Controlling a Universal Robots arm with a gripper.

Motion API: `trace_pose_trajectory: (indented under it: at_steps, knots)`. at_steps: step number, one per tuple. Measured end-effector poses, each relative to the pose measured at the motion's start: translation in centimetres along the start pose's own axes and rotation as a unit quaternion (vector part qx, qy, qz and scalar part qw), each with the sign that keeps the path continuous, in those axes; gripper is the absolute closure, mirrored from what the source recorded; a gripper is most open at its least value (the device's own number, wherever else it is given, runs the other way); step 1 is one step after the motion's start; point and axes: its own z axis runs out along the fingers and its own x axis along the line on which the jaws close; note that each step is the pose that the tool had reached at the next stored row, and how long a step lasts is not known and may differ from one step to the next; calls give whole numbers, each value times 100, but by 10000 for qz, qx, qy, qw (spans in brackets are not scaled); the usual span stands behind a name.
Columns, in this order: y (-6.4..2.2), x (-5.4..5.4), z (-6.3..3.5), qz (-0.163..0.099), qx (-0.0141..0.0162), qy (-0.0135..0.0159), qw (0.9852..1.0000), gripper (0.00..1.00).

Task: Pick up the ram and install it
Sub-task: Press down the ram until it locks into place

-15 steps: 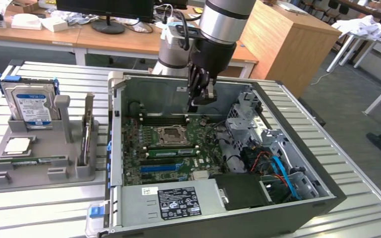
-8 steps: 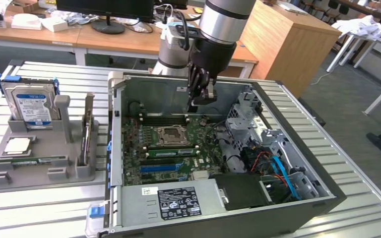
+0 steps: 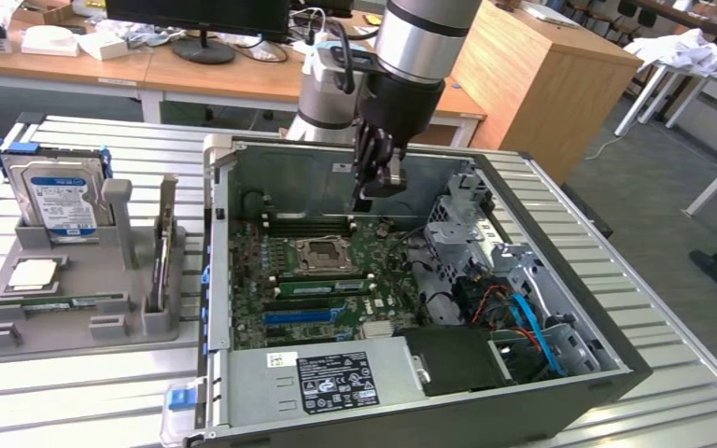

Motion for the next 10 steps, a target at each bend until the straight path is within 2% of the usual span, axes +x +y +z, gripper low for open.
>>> trace_pose_trajectory:
  at_steps: [5, 10]
  knots:
    - [1, 0, 4, 377, 15, -14, 9993, 90]
    - [1, 1, 8, 806, 31, -29, 9967, 90]
